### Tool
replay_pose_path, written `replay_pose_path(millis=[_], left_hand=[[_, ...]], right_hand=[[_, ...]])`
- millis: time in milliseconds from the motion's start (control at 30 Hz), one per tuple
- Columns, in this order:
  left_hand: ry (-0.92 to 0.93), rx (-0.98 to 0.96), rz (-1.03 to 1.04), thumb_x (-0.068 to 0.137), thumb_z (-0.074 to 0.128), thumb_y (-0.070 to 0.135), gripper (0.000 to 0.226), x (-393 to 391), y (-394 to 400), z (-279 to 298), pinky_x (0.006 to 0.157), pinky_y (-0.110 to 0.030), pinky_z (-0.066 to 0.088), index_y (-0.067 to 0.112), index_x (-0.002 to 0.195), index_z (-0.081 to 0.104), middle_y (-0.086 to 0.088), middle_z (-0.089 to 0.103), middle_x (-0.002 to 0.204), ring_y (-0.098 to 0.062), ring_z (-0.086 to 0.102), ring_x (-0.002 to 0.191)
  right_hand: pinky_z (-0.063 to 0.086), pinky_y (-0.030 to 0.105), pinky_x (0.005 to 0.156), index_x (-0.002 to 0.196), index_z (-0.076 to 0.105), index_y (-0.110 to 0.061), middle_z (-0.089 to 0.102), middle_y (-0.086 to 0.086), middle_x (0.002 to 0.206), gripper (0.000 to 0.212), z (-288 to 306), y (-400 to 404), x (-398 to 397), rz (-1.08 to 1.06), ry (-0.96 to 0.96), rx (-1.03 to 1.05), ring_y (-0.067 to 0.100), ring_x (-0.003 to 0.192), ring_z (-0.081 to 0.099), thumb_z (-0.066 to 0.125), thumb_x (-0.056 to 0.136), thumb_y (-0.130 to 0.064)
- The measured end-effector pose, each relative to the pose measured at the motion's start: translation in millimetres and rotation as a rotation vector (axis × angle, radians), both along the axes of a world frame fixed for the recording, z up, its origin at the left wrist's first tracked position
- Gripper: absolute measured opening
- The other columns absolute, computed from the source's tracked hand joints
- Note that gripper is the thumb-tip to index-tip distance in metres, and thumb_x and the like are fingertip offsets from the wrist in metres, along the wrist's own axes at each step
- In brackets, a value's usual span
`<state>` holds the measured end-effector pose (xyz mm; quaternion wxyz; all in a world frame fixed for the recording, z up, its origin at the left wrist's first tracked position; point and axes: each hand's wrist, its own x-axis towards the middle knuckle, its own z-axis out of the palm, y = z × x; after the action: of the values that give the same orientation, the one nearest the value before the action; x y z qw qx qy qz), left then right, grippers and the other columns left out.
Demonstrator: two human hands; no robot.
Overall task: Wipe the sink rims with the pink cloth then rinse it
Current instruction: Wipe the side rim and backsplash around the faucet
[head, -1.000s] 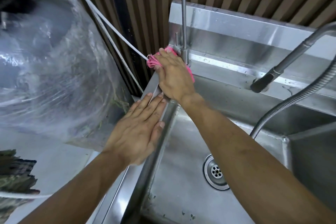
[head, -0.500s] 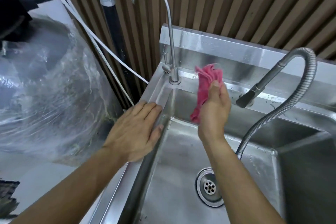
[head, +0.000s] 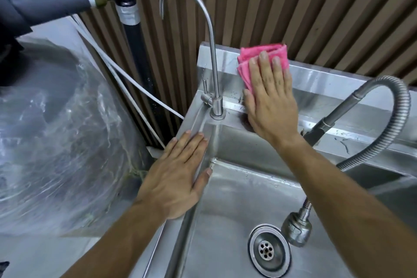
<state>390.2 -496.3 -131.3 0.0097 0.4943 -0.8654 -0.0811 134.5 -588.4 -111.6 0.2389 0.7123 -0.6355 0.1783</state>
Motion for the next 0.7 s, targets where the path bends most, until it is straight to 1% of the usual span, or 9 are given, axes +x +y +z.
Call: replay_pose_path(millis=[67,200,333,400,433,500,533,600,700], left_hand=[[0.011,-0.002,0.006,0.096,-0.009,0.062,0.077,0,-1,0,0.128,-0.033,-0.013,0.026,0.165,-0.011,0.013,-0.02,0.17,-0.004,-0.034,0.151],[0.023,0.002,0.002,0.096,-0.008,0.061,0.077,-1,-2,-3,0.128,-0.033,-0.014,0.026,0.164,-0.012,0.012,-0.021,0.171,-0.004,-0.035,0.15],[0.007,-0.002,-0.011,0.096,-0.005,0.057,0.077,-2,-1,-1,0.127,-0.031,-0.016,0.024,0.166,-0.005,0.009,-0.014,0.173,-0.009,-0.028,0.155],[0.0,0.005,-0.018,0.096,0.003,0.053,0.078,-1,-3,4,0.129,-0.033,-0.008,0.021,0.167,0.005,0.005,0.0,0.175,-0.016,-0.012,0.159],[0.002,-0.008,-0.028,0.096,0.01,0.051,0.078,-2,-5,7,0.13,-0.036,0.001,0.018,0.166,0.015,0.002,0.013,0.174,-0.02,0.001,0.16],[0.016,-0.022,-0.053,0.095,0.022,0.049,0.074,-5,-13,10,0.128,-0.042,0.019,0.014,0.158,0.036,-0.005,0.037,0.163,-0.027,0.025,0.153],[0.027,-0.02,-0.061,0.095,0.025,0.049,0.071,-6,-15,10,0.127,-0.044,0.022,0.013,0.154,0.04,-0.006,0.041,0.159,-0.029,0.029,0.15],[0.034,-0.016,-0.057,0.098,0.022,0.054,0.074,-8,-19,5,0.129,-0.046,0.013,0.013,0.159,0.03,-0.005,0.03,0.165,-0.028,0.017,0.156],[-0.005,-0.022,-0.06,0.099,0.008,0.06,0.08,-8,-23,-5,0.13,-0.042,-0.007,0.018,0.166,-0.001,0.001,-0.006,0.174,-0.02,-0.015,0.159]], right_hand=[[0.005,0.049,0.132,0.166,0.012,-0.01,0.01,0.015,0.173,0.06,7,-9,4,0.085,0.08,0.014,0.034,0.161,0.009,0.028,0.113,-0.033],[0.007,0.047,0.132,0.165,0.017,-0.011,0.015,0.012,0.173,0.059,37,-56,32,0.39,0.335,0.048,0.031,0.161,0.012,0.029,0.113,-0.033],[0.006,0.047,0.132,0.166,0.007,-0.015,0.006,0.008,0.174,0.058,43,-63,20,0.424,0.446,0.119,0.03,0.161,0.004,0.021,0.115,-0.038],[0.007,0.048,0.132,0.167,0.007,-0.015,0.006,0.008,0.174,0.059,38,-44,1,0.372,0.456,0.108,0.029,0.161,0.005,0.021,0.115,-0.04],[0.008,0.047,0.132,0.167,0.008,-0.015,0.008,0.008,0.174,0.058,35,-35,-8,0.34,0.449,0.096,0.029,0.161,0.007,0.022,0.115,-0.039],[0.011,0.047,0.132,0.166,0.012,-0.016,0.011,0.008,0.174,0.057,31,-22,-18,0.274,0.434,0.074,0.03,0.161,0.011,0.025,0.115,-0.037],[0.012,0.047,0.131,0.166,0.013,-0.016,0.013,0.009,0.173,0.057,30,-21,-19,0.257,0.44,0.062,0.03,0.16,0.013,0.026,0.115,-0.037],[0.013,0.049,0.131,0.166,0.012,-0.016,0.012,0.01,0.173,0.057,34,-30,-13,0.282,0.486,0.06,0.032,0.16,0.012,0.026,0.115,-0.037],[0.005,0.048,0.132,0.167,0.006,-0.017,0.008,0.009,0.175,0.058,50,-60,12,0.439,0.562,0.083,0.03,0.161,0.007,0.018,0.115,-0.04]])
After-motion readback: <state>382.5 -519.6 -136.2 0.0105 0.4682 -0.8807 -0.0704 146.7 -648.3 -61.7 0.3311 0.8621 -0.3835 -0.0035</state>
